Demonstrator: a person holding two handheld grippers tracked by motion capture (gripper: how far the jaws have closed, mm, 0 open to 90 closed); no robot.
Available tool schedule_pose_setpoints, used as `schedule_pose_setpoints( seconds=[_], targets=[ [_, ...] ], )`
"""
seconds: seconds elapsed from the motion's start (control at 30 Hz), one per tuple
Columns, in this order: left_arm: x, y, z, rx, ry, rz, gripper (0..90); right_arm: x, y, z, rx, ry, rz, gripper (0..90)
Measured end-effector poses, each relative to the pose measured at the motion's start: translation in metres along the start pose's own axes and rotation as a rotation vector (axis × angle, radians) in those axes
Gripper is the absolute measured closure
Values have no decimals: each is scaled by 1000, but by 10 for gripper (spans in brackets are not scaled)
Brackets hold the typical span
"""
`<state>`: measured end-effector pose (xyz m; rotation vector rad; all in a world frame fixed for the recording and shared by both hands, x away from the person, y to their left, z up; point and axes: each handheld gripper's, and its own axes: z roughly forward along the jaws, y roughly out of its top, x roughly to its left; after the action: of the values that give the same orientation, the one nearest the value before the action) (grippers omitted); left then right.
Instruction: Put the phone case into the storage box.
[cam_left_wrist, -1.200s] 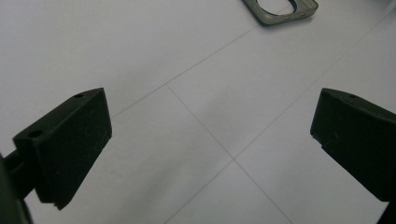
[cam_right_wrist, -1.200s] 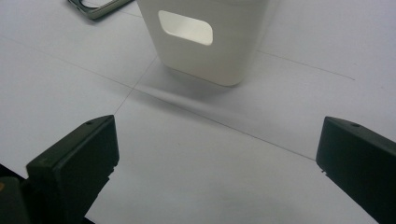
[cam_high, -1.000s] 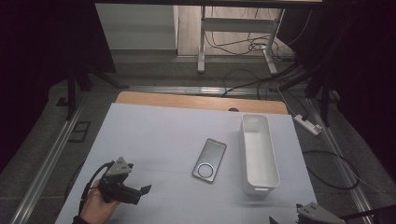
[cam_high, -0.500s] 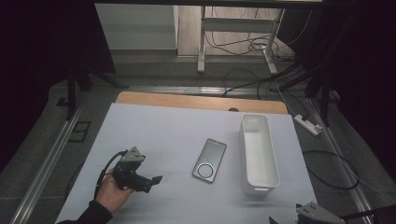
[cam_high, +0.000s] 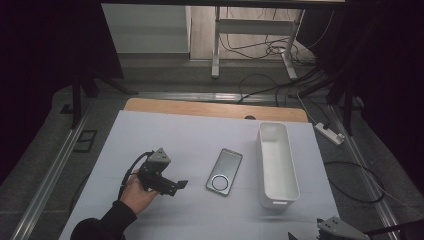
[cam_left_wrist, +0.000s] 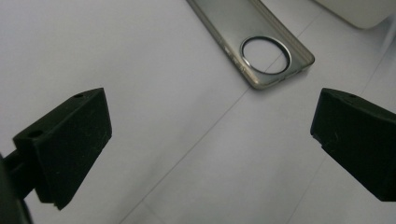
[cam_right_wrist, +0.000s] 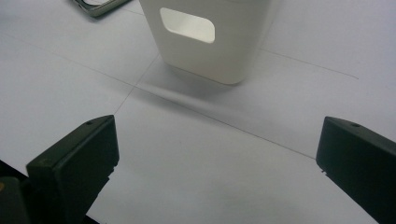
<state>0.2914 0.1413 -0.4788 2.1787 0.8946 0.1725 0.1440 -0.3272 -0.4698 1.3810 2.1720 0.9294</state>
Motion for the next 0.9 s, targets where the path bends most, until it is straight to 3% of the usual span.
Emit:
schedule_pose_setpoints(
  seconds=[0.33, 0.9],
  targets=[
    [-1, 27, 21, 26, -15, 59, 0, 0, 0, 0, 5, 2, -4, 0],
    [-5, 65, 53, 51, -33, 111, 0, 0, 0, 0, 4, 5, -5, 0]
  ],
)
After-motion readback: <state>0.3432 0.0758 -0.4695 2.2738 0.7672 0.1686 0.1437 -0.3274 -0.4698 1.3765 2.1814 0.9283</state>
